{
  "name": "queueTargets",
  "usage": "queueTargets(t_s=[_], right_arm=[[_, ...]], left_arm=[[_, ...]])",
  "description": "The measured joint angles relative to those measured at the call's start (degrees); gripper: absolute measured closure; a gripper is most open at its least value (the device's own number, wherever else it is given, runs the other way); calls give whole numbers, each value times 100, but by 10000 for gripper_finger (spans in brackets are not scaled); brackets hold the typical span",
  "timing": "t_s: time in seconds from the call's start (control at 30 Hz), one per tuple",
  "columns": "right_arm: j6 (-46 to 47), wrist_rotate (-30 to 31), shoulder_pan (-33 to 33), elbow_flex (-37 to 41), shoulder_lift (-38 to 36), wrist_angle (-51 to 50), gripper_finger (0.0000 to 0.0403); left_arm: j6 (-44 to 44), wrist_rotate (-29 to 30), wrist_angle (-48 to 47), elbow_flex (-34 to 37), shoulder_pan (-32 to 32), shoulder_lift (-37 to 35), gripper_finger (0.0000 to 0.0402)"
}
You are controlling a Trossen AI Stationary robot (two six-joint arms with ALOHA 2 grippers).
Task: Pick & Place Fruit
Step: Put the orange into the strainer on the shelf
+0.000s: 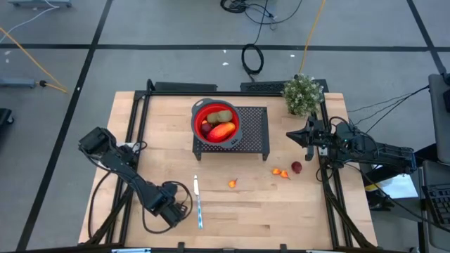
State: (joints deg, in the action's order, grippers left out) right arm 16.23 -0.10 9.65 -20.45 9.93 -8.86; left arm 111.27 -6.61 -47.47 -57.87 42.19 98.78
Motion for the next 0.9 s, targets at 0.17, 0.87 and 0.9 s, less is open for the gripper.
queueTargets(t_s=[0.17,0.87,0.9], right_arm=[[0,0,2,0,-1,0,403],[0,0,0,2,0,-2,403],[0,0,2,2,0,-1,403]], left_arm=[[158,11,147,157,-12,0,114],[-307,170,357,165,-205,0,118],[-307,170,338,165,-205,0,123]])
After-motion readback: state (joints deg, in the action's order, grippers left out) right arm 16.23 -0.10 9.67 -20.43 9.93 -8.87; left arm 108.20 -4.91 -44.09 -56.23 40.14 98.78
